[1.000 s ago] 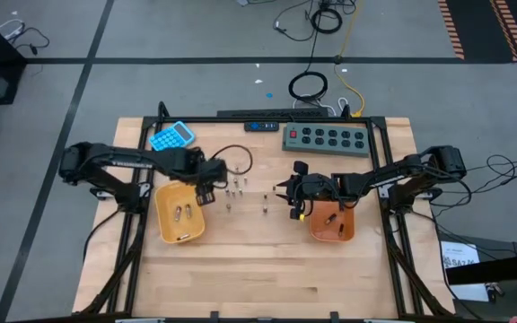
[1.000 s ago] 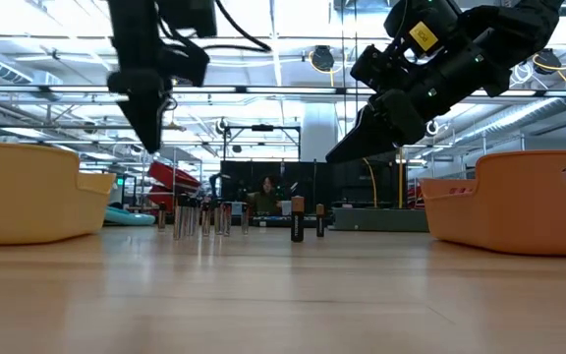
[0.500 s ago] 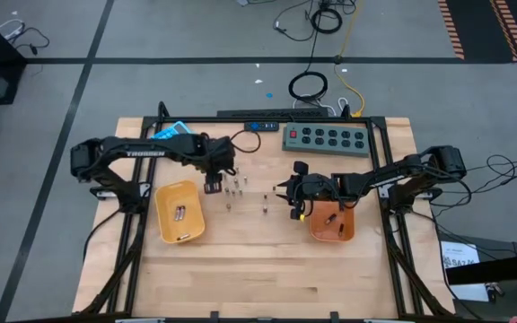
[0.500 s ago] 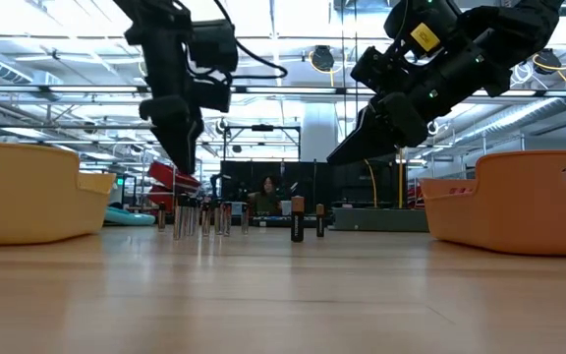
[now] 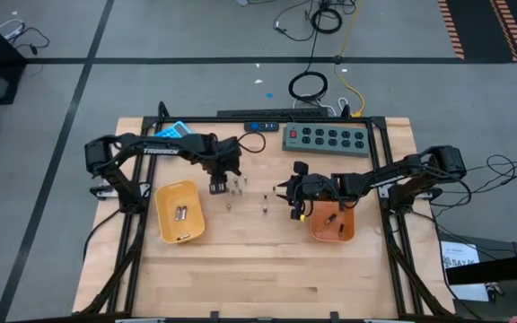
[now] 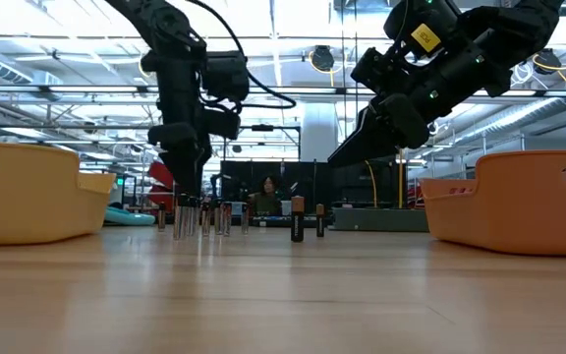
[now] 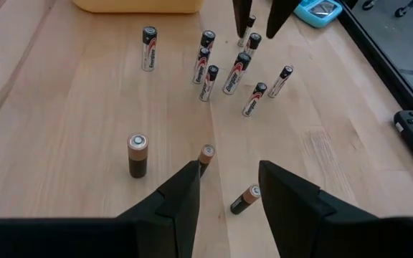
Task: Sort batteries
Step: Put the silver battery into the yellow bin
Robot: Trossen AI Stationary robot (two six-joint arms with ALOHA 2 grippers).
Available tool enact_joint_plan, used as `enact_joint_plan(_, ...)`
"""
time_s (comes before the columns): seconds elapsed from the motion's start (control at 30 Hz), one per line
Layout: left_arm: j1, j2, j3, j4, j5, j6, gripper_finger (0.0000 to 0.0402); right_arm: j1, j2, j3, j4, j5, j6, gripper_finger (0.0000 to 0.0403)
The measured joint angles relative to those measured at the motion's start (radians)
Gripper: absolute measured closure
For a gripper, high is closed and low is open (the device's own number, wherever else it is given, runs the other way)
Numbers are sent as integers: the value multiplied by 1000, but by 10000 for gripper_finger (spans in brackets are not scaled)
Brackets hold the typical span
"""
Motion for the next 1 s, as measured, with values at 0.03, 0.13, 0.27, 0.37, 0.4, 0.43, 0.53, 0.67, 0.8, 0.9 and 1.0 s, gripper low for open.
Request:
enact_joint_plan(0.03,0,6,0,0,5,0,224,0,0,0,0,0,0,268)
enact_joint_plan(0.13,0,20,0,1,14,0,224,0,0,0,0,0,0,268)
enact_joint_plan(0.27,0,43,0,22,17,0,224,0,0,0,0,0,0,268)
enact_joint_plan(0.37,0,60,0,37,17,0,224,0,0,0,0,0,0,268)
enact_joint_plan(0.4,0,67,0,43,17,-1,224,0,0,0,0,0,0,268)
enact_joint_plan(0.43,0,76,0,45,17,-1,224,0,0,0,0,0,-1,268)
enact_joint_plan(0.53,0,103,0,36,17,-3,228,0,0,0,-1,0,0,268)
enact_joint_plan(0.67,0,134,0,49,16,-1,274,0,0,0,-2,0,0,268)
enact_joint_plan(0.8,2,143,0,69,15,-4,351,0,0,0,-2,0,0,268)
enact_joint_plan(0.9,5,143,0,80,13,-7,350,0,0,0,-2,0,0,268)
enact_joint_plan(1.0,5,143,0,66,-13,-7,350,0,0,0,-3,0,0,268)
